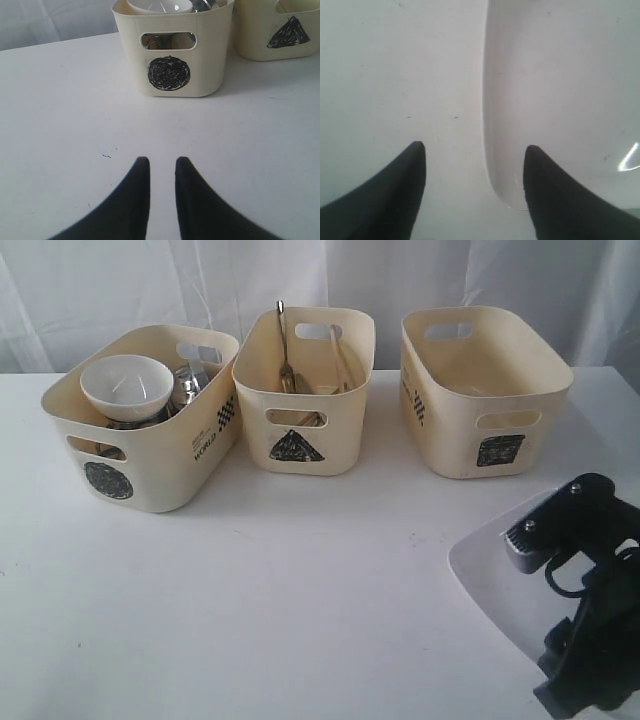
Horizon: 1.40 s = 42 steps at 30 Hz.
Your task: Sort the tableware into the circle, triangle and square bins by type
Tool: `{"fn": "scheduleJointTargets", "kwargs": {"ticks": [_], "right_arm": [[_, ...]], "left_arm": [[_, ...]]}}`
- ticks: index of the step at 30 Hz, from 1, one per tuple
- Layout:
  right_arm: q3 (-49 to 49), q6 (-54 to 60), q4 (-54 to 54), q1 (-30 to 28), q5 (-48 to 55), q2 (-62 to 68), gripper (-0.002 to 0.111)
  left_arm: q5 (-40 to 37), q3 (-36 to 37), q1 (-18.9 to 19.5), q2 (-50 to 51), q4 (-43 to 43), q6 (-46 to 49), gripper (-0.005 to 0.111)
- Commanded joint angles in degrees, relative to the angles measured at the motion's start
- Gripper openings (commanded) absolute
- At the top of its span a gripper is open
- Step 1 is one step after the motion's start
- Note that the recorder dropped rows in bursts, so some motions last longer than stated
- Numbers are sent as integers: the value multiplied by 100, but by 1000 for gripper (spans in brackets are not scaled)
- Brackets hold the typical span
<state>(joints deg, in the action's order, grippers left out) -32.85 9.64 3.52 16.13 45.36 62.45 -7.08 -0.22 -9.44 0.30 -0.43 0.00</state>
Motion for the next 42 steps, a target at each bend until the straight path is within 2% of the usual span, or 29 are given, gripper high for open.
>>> {"fn": "scheduleJointTargets", "kwargs": {"ticks": [1,6,9,15,18,42], "right_arm": [[24,51,330,239,71,257,56],[24,-102,737,705,68,895,58],[24,-1041,1461,915,-205,1360,58],[24,-1173,1741,915,-340,1864,58],[24,-1634,2141,915,-306,1971,58],[24,-1754,2341,915,-210,2578,58]], "left_arm": [[-23,22,14,-30,-9,-41,25],[-23,22,14,-30,-9,-41,25],[-23,22,14,-30,-9,-41,25],[-23,22,14,-30,-9,-41,25],[-23,22,14,-30,-9,-41,25],[-23,22,14,-30,-9,-41,25]]}}
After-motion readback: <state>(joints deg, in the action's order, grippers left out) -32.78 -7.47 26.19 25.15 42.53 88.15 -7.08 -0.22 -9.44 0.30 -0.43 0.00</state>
